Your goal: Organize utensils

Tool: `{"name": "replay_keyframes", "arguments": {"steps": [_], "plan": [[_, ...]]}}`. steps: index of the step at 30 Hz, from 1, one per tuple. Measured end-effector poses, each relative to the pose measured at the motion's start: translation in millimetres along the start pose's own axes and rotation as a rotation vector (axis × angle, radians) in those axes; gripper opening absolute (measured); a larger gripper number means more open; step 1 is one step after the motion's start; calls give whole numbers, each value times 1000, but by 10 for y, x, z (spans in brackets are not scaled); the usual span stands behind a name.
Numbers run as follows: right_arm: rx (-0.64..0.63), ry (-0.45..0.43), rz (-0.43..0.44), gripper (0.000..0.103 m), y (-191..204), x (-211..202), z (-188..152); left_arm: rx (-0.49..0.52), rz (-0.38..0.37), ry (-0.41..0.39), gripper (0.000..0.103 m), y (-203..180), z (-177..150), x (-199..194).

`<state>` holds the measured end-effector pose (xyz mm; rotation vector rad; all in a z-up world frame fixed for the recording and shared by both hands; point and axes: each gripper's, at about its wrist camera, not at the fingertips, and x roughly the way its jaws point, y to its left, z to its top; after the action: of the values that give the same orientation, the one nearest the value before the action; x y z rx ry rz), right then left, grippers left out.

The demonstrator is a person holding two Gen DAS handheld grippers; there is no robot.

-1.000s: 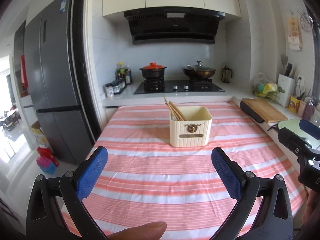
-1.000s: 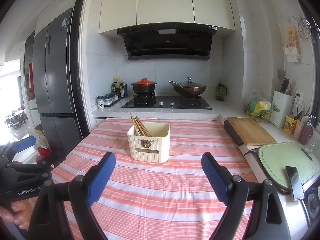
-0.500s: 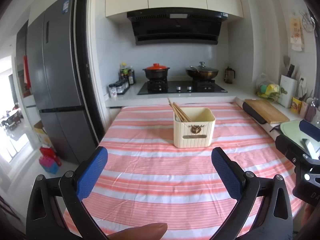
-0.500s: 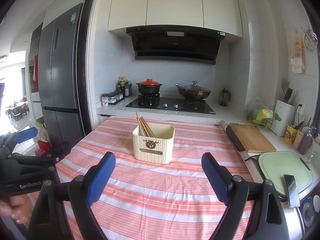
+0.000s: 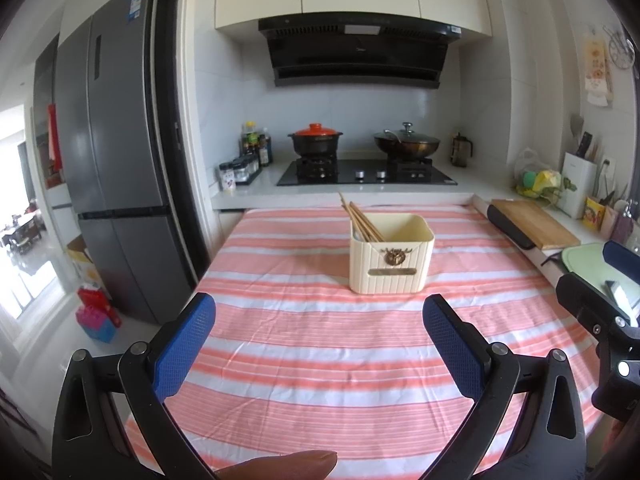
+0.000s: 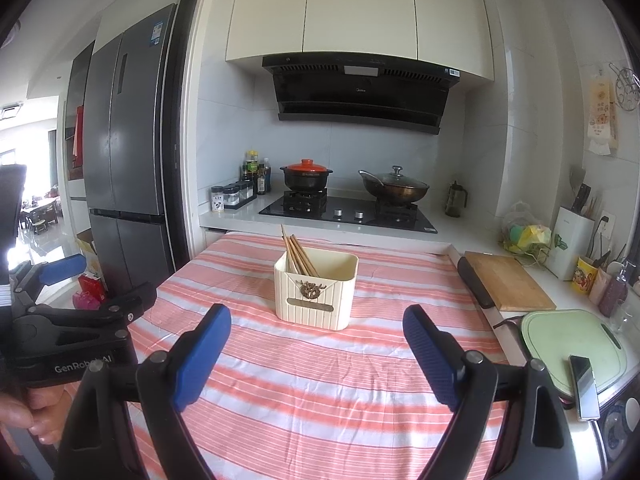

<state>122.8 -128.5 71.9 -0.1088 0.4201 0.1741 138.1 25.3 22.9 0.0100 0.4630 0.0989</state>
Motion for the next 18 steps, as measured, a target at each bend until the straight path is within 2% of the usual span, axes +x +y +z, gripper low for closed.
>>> {"name": "replay_keyframes", "arguments": {"steps": [18], "plan": [[-10, 2, 7, 90, 46, -21, -21, 2, -3, 1, 103, -7, -18, 9]]}}
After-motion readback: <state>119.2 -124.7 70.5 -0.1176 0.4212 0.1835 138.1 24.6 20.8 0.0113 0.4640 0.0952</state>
